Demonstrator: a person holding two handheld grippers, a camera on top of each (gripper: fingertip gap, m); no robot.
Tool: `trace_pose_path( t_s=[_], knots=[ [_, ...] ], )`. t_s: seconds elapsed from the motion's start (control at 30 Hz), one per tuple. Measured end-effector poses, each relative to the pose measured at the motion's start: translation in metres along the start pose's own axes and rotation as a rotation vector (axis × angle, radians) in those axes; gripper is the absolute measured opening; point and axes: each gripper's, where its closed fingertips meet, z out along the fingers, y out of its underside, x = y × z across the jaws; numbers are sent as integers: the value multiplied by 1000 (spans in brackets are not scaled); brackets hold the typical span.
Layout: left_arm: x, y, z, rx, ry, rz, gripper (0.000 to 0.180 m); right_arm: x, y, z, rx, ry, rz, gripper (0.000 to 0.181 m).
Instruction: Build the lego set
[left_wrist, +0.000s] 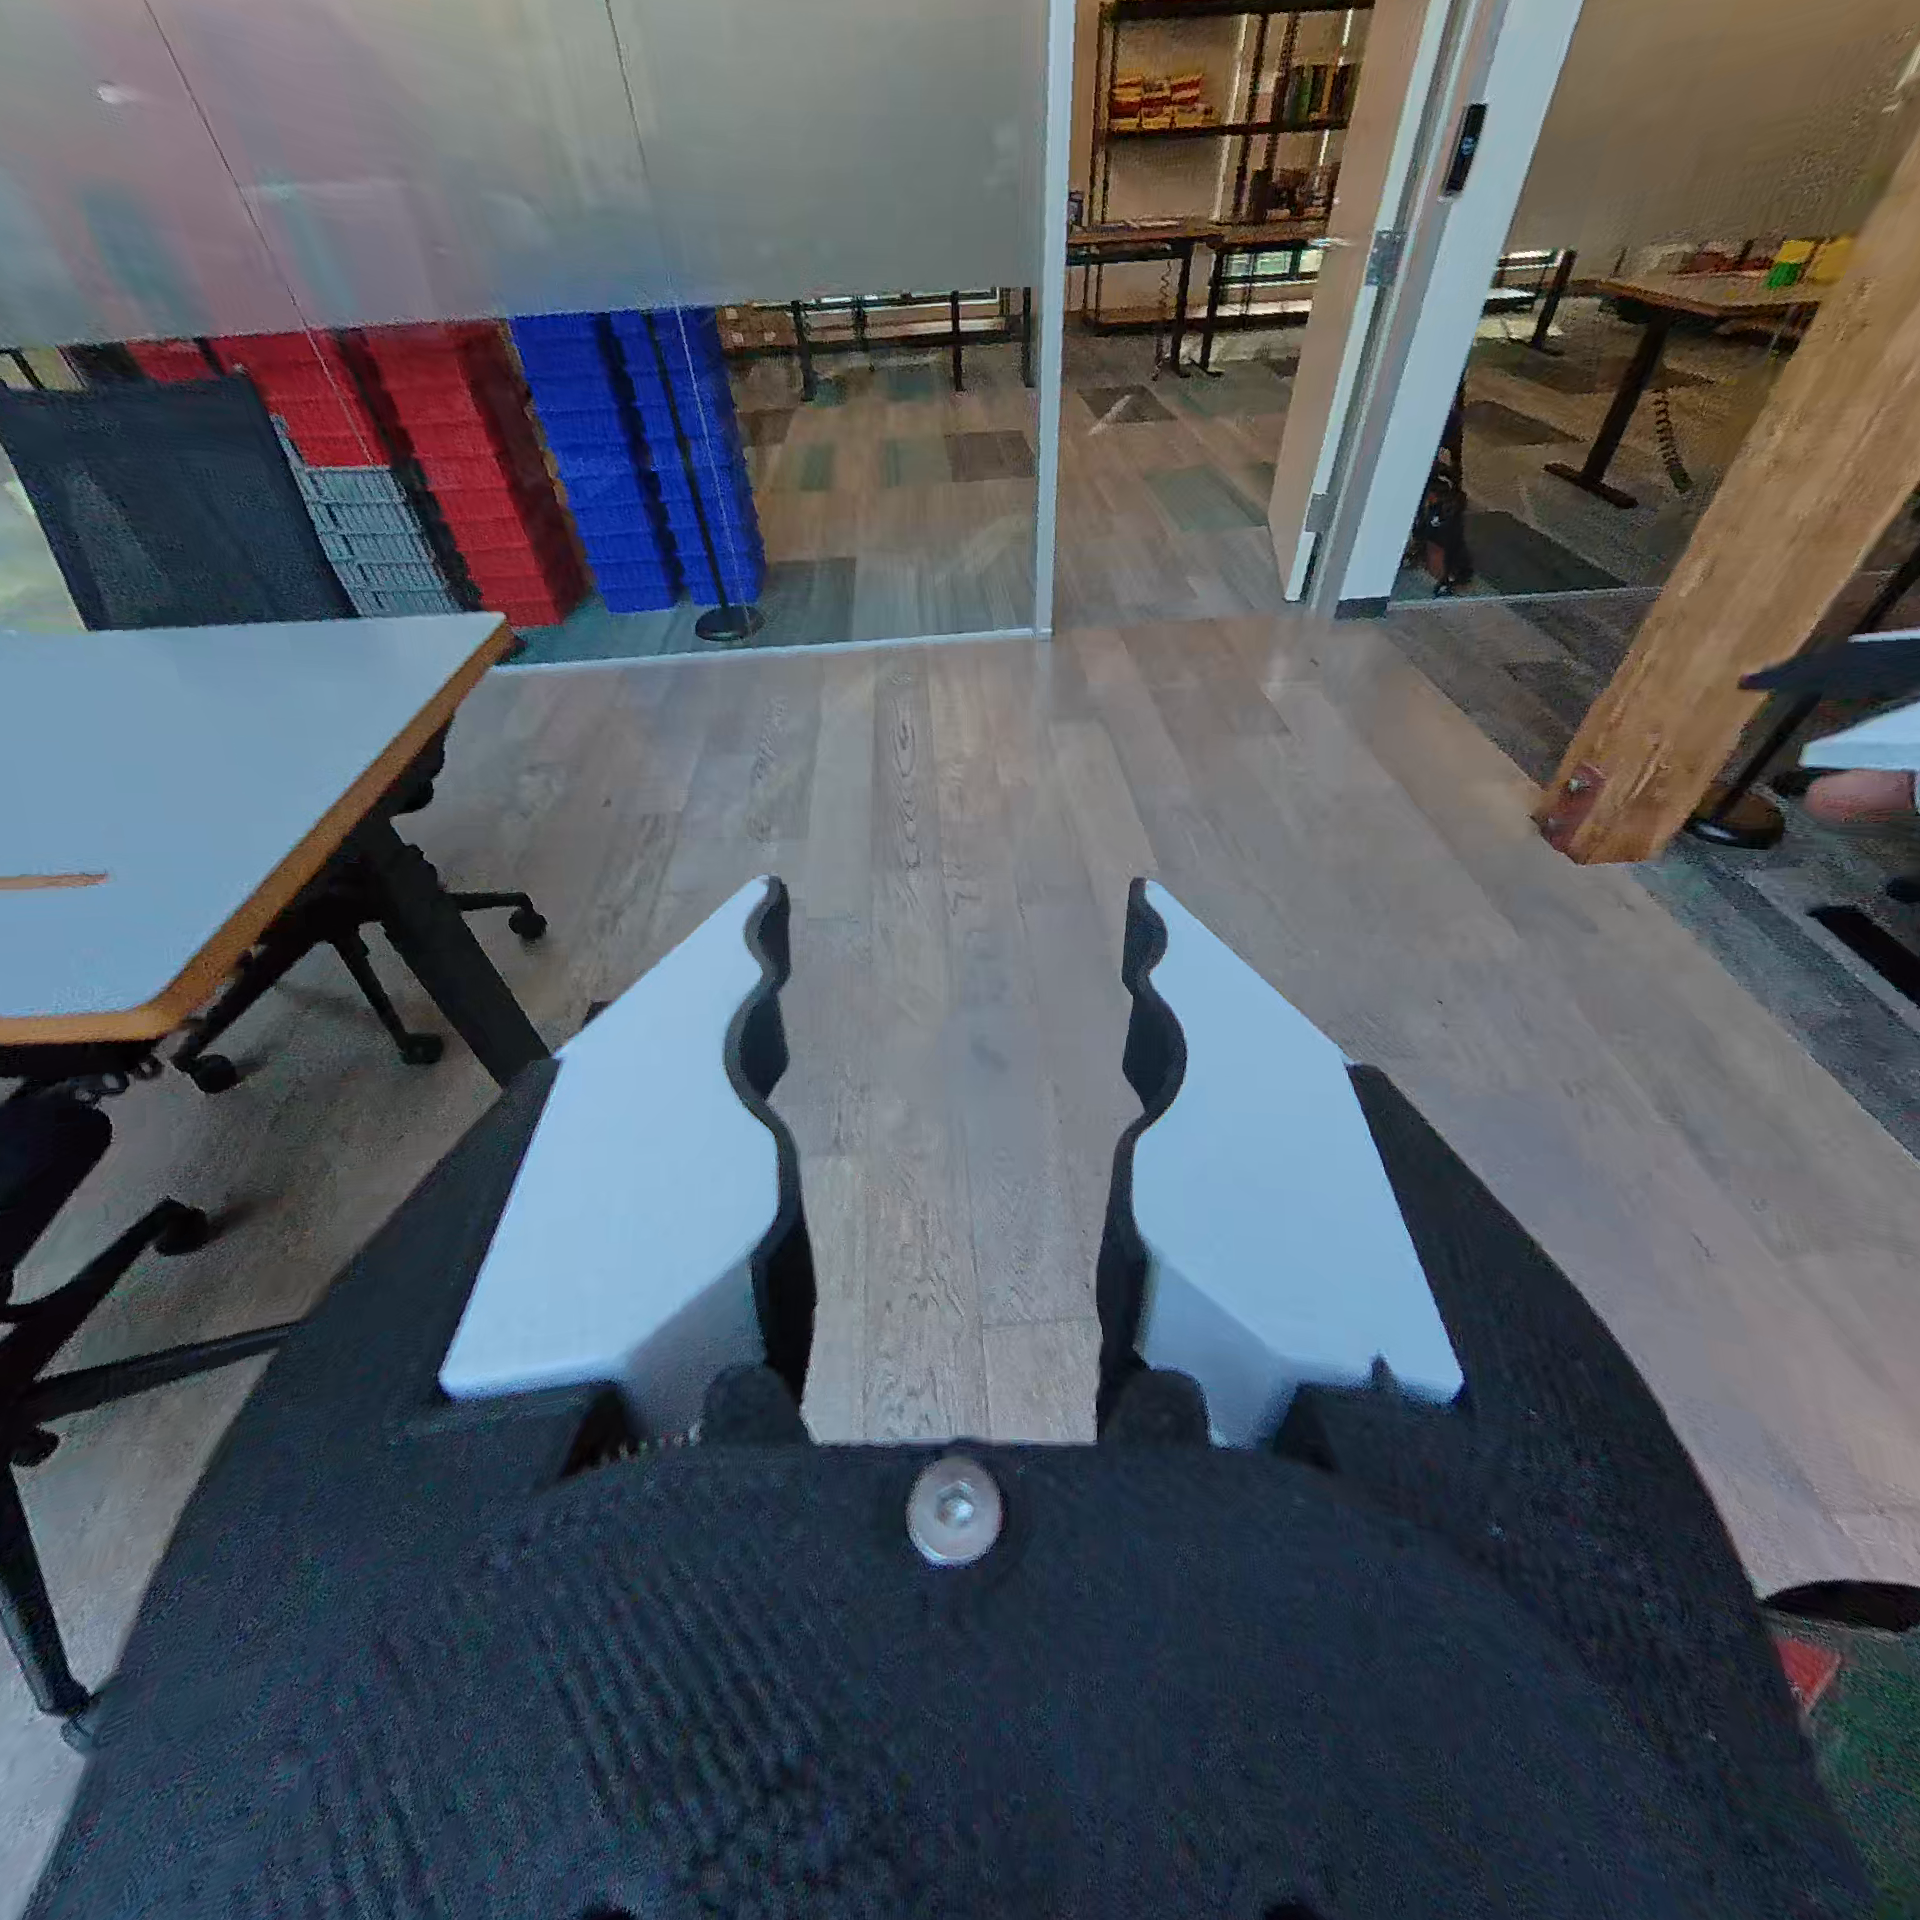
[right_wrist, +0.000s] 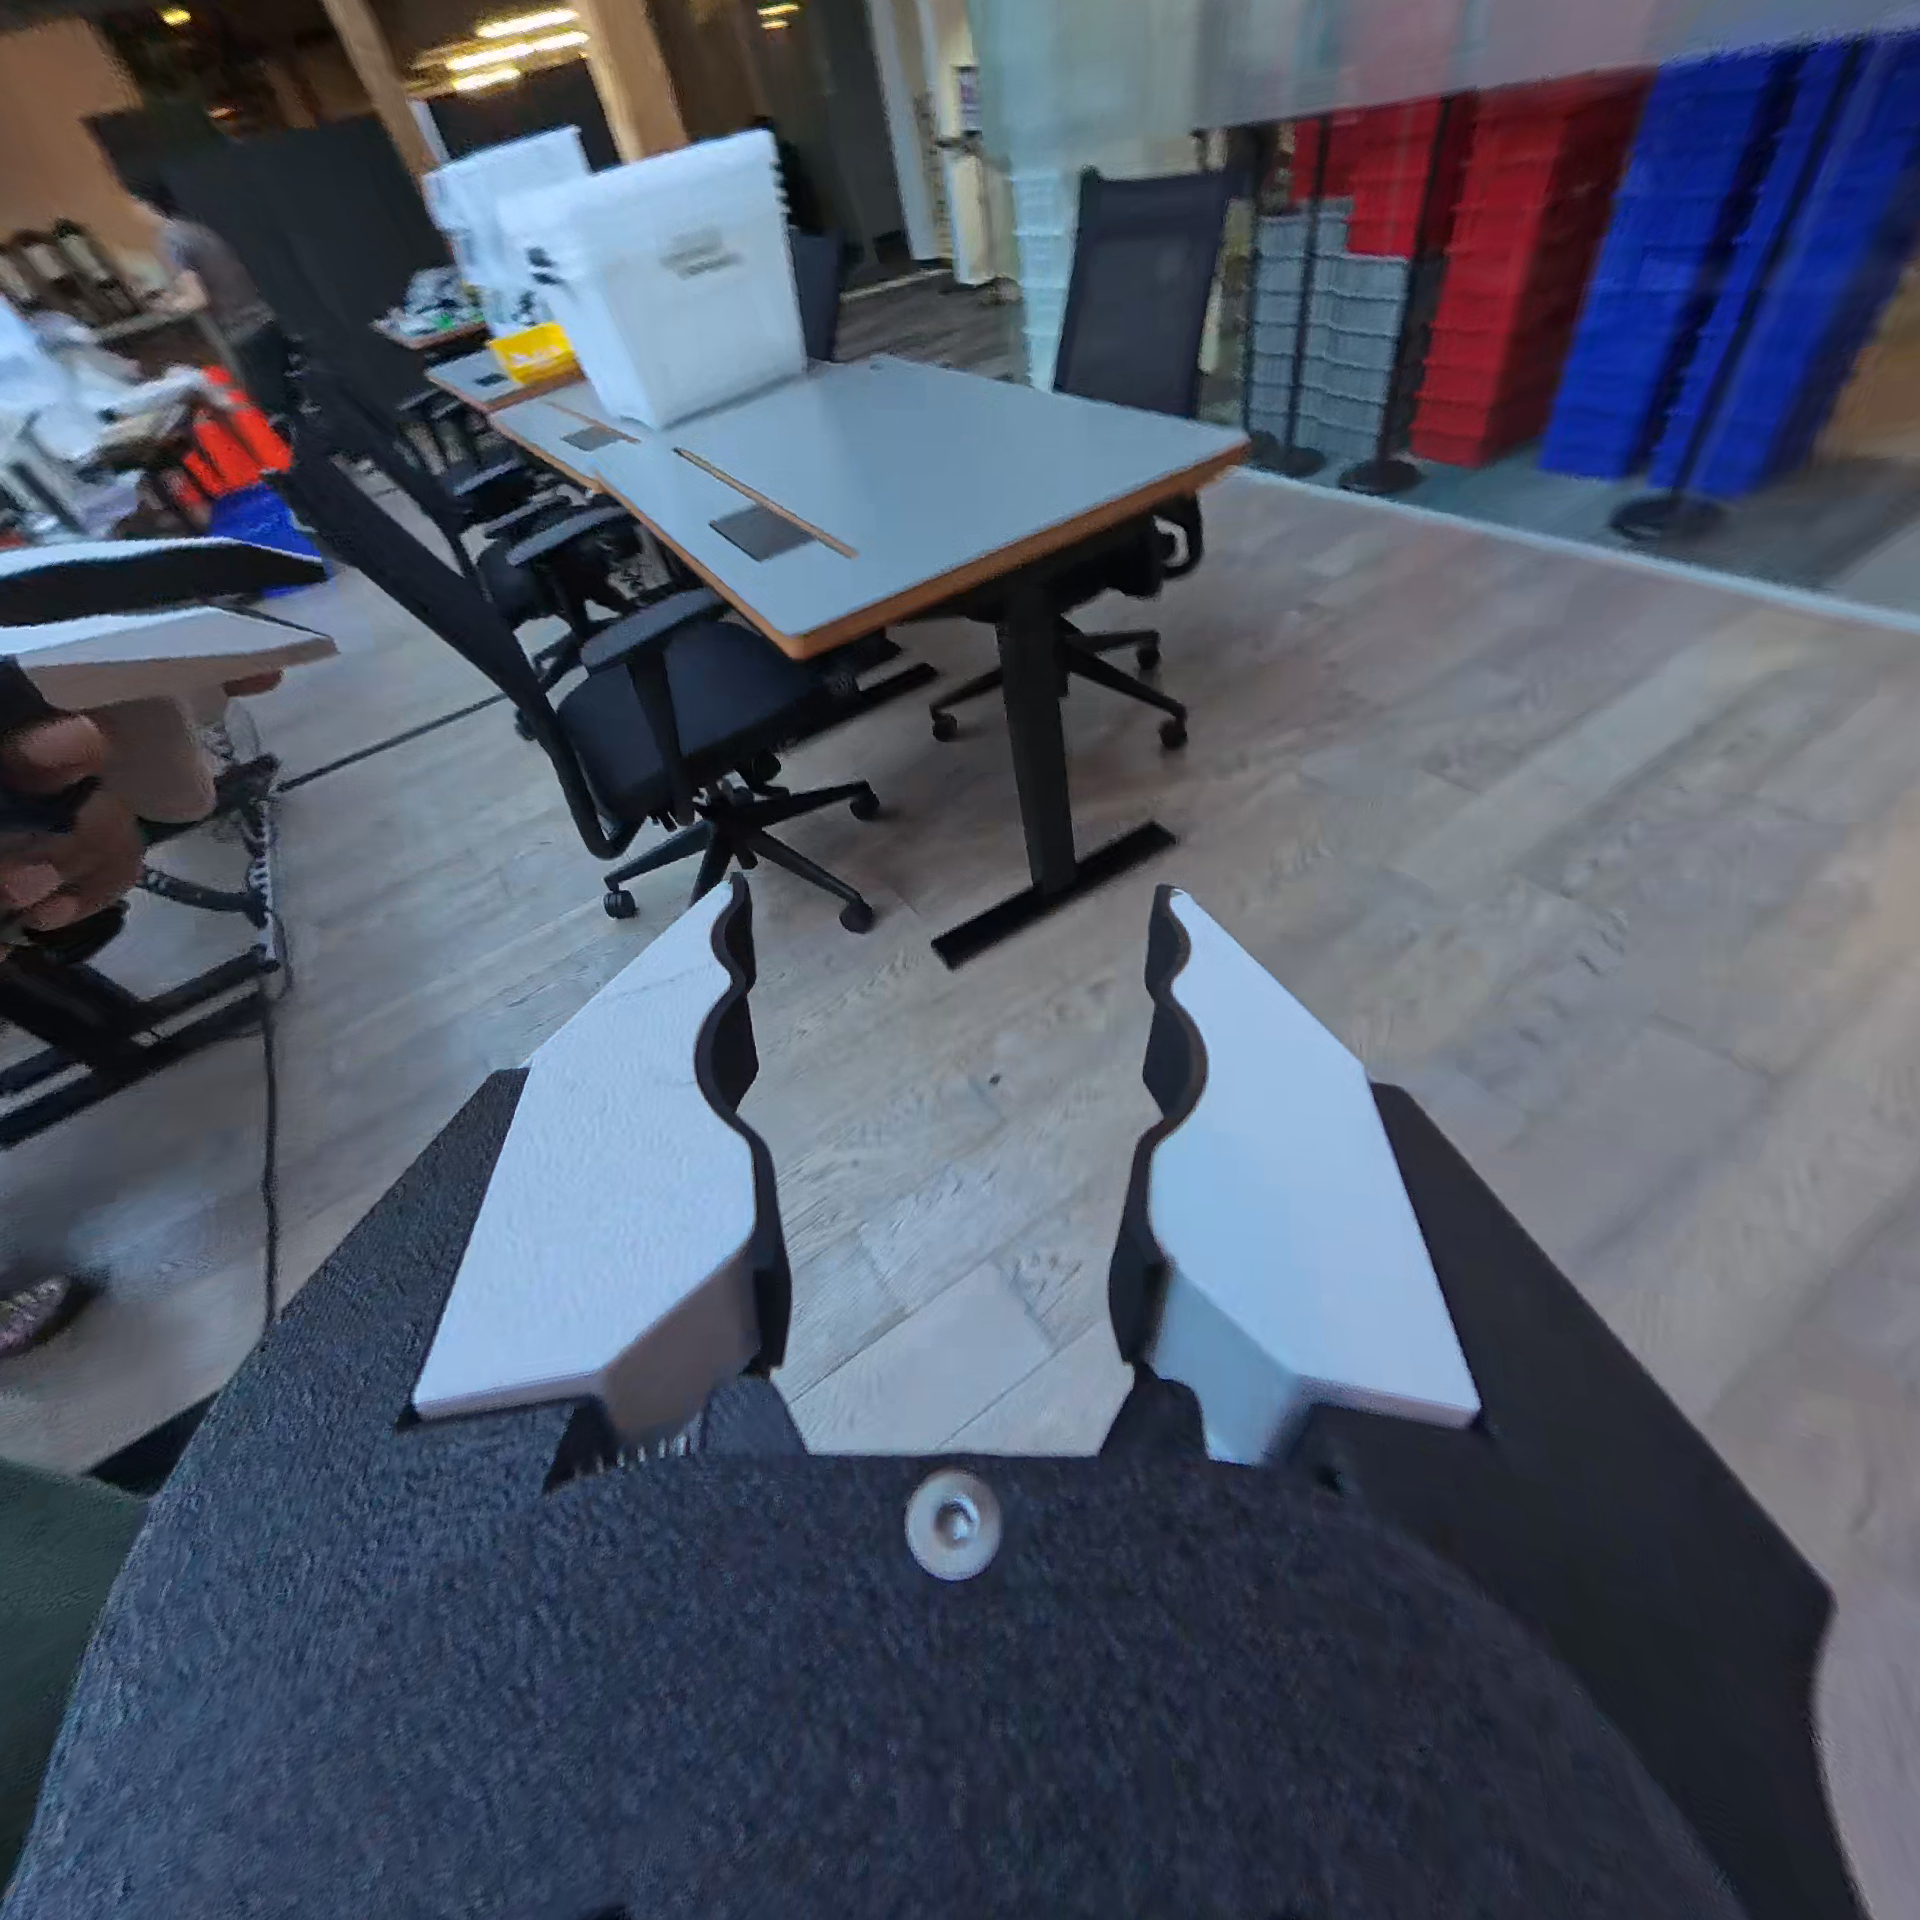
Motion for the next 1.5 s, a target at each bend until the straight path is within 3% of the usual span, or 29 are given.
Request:
trace_pose_path(
  t_s=[0.27, 0.47, 0.57, 0.67, 0.77, 0.83, 1.07, 1.27, 1.4, 1.5],
  knots=[
    [-136, -28, 221, 63, -32, -24, 62, 96, -152, 238, 120, -108, -274, 66],
    [-243, -36, 434, 34, 77, -99, 48, 198, -147, 415, -9, 16, -120, 63],
    [-297, -86, 542, 53, 162, -81, 43, 248, -181, 479, -4, 58, -107, 48],
    [-337, -149, 639, 112, 241, -38, 40, 313, -211, 539, -18, 107, -84, 46],
    [-375, -192, 733, 180, 299, -78, 22, 381, -237, 606, 6, 131, -22, 43],
    [-397, -207, 789, 248, 346, -156, 0, 430, -248, 656, 18, 143, -23, 42],
    [-498, -262, 975, 383, 321, -252, 0, 599, -313, 876, -36, 82, -84, 39],
    [-597, -327, 1095, 448, 266, -132, 0, 671, -454, 1075, 31, -132, -264, 37],
    [-680, -337, 1190, 471, 237, -136, 38, 707, -509, 1207, 74, -214, -289, 41],
    [-762, -330, 1275, 482, 191, -156, 43, 740, -516, 1306, 60, -212, -285, 41]
  ],
)
